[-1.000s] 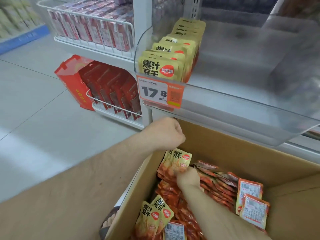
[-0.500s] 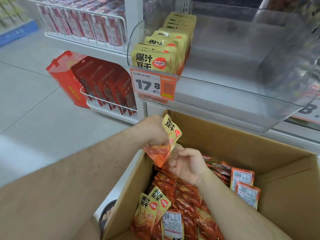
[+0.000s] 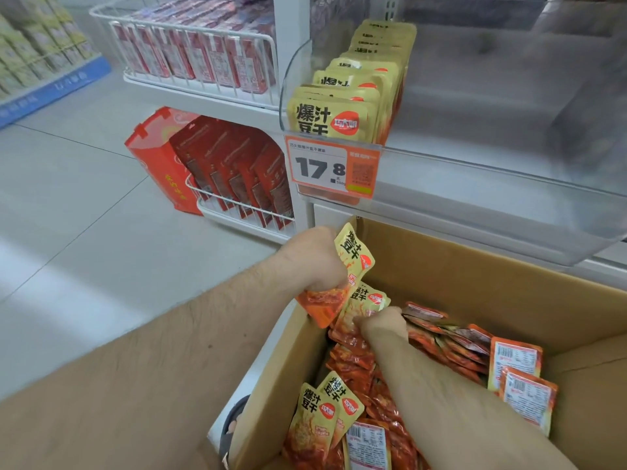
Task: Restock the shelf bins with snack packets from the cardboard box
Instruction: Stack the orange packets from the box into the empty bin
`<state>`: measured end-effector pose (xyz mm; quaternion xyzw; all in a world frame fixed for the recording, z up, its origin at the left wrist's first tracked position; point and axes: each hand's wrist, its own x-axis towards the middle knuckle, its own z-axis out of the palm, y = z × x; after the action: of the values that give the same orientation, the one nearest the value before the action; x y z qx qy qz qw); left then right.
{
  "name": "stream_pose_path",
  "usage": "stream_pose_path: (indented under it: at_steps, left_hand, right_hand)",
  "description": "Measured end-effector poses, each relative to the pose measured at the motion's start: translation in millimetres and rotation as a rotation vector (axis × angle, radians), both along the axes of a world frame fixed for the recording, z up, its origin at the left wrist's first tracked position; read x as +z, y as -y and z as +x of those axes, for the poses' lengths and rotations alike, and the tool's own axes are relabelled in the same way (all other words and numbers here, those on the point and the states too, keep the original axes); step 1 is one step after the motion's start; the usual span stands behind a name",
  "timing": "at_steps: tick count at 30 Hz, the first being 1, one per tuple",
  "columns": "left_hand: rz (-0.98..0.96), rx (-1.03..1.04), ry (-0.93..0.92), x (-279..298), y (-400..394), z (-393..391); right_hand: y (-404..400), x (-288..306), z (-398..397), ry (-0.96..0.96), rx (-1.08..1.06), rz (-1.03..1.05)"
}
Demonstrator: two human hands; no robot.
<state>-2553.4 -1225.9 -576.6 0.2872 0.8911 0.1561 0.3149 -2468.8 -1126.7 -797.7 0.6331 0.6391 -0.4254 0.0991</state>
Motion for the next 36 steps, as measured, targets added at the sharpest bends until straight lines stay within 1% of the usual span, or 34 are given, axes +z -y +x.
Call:
stream_pose_path:
  at_steps: [2, 4, 6, 7, 8, 11, 14, 15, 17, 19, 21, 22, 25, 28, 31, 33, 34, 36]
  left_hand:
    - [-0.002, -0.001, 0.01, -0.3, 2.1, -1.5]
    - [-0.001, -0.002, 0.017, -0.3, 2.6, -2.0]
    - [0.022, -0.005, 0.038, 0.8, 3.4, -1.0]
    - [0.047, 0.005, 0.061, 1.1, 3.5, -0.7]
    - [0.078, 0.016, 0.089, 1.6, 4.2, -0.9]
    - [0.17, 0.049, 0.211, 4.3, 7.7, -1.5]
    - [0.214, 0.095, 0.319, 9.9, 11.6, 0.8]
    - [0.222, 0.101, 0.339, 9.3, 12.2, 0.7]
    - [0.249, 0.111, 0.397, 10.4, 11.2, 3.5]
    - [0.3, 0.123, 0.488, 17.5, 10.1, 12.7]
    - [0.352, 0.118, 0.599, 23.8, 8.9, 22.0]
    - [0.394, 0.081, 0.633, 27.5, 8.5, 26.4]
    - [0.483, -0.068, 0.56, 39.5, 7.8, 35.5]
    - [0.562, -0.058, 0.531, 46.5, 4.1, 37.0]
    - [0.627, -0.037, 0.583, 61.3, -2.2, 37.5]
    - [0.691, -0.037, 0.625, 73.2, -5.6, 38.2]
    - [0.716, -0.05, 0.61, 78.2, -6.9, 38.4]
    - [0.751, -0.084, 0.514, 87.2, -9.0, 37.9]
  right_hand:
    - [-0.3, -1.0, 10.7, 0.017, 0.057, 0.02]
    - [-1.0, 1.4, 22.6, 0.007, 0.06, 0.057]
    - [-3.8, 8.7, 36.9, -0.078, 0.078, 0.077]
    - [-6.3, 12.7, 44.9, -0.175, 0.087, 0.049]
    - [-9.1, 19.8, 53.9, -0.308, 0.074, -0.025]
    - [-16.7, 56.3, 82.8, -0.71, -0.022, -0.349]
    - [-19.6, 95.3, 98.1, -0.969, -0.054, -0.552]
    - [-18.6, 109.7, 98.3, -1.033, -0.041, -0.58]
    - [-13.0, 137.8, 93.3, -1.102, 0.002, -0.561]
    - [-5.9, 164.8, 87.0, -1.095, 0.039, -0.504]
    - [-0.4, 185.8, 83.1, -1.035, 0.064, -0.415]
    - [0.0, 192.1, 82.0, -0.996, 0.061, -0.383]
    - [3.8, 211.0, 79.0, -0.921, 0.025, -0.299]
    - [2.6, 229.2, 78.3, -0.873, 0.013, -0.225]
    - [2.7, 259.4, 80.0, -0.872, 0.124, -0.145]
    - [1.9, 280.4, 79.5, -0.9, 0.148, -0.122]
    - [0.3, 289.7, 78.7, -0.909, 0.153, -0.109]
    - [-0.1, 310.0, 76.3, -0.909, 0.175, -0.084]
